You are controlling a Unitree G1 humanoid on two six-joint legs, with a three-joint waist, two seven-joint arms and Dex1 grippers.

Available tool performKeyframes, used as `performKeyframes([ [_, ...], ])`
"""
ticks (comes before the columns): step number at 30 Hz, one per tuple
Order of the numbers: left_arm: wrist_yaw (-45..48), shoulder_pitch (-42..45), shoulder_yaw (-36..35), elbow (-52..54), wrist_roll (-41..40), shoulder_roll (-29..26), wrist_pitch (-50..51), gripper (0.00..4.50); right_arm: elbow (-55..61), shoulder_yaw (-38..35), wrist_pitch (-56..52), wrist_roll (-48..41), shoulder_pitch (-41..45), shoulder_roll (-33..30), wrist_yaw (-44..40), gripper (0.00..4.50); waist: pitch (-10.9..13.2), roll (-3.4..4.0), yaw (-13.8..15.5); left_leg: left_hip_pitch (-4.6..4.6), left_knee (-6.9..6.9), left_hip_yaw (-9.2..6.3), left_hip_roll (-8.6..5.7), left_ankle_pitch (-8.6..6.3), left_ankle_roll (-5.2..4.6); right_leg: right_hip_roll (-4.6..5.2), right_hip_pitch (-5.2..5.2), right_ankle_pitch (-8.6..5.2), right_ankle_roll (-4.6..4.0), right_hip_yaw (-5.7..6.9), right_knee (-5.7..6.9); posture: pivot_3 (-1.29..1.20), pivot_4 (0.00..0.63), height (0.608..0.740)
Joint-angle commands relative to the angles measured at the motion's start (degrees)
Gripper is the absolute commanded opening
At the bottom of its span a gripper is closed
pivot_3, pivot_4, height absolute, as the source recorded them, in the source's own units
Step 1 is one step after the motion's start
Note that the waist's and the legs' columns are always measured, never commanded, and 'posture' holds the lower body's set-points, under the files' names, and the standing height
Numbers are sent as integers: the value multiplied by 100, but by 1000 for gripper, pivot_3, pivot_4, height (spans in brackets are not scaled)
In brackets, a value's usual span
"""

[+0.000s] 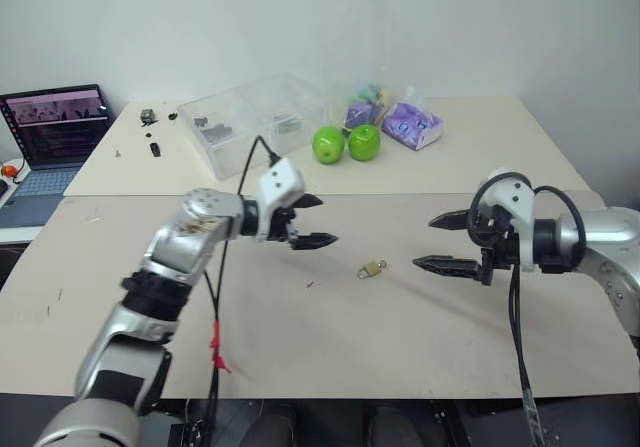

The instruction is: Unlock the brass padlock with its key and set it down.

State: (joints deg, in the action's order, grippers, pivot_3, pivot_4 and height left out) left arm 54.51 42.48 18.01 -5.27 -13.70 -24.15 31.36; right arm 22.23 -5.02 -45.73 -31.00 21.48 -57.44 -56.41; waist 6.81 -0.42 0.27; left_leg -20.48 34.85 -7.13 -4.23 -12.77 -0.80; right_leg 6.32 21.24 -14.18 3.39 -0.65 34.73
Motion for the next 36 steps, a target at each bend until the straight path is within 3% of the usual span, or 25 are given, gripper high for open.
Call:
performKeyframes([
  [1,-203,-12,333,281,92,410,267,4392,366,-461,-83,-57,-220,-55,251,4500,0,0,3,-2,1,1,0,-4,-7,0,2,0,0,-2,-2,0,150,740],
  [9,-633,-69,778,130,535,953,395,4392,877,-1059,-381,-369,-761,-37,576,4500,4,-7,13,0,7,10,2,-11,-19,-2,0,0,1,-9,-3,0,150,740],
  [20,-1488,-244,992,-406,1275,1487,141,4392,1055,-1272,-462,-480,-951,-63,813,4500,14,-23,40,10,7,41,4,-12,-20,-2,-10,-1,2,-12,-30,0,150,740],
  [36,-1529,-556,978,-593,1301,1823,759,4392,1312,-1507,-585,-629,-1247,-27,1104,4500,14,-24,47,6,10,74,6,-15,-25,-1,-14,2,7,-16,-48,0,150,740],
])
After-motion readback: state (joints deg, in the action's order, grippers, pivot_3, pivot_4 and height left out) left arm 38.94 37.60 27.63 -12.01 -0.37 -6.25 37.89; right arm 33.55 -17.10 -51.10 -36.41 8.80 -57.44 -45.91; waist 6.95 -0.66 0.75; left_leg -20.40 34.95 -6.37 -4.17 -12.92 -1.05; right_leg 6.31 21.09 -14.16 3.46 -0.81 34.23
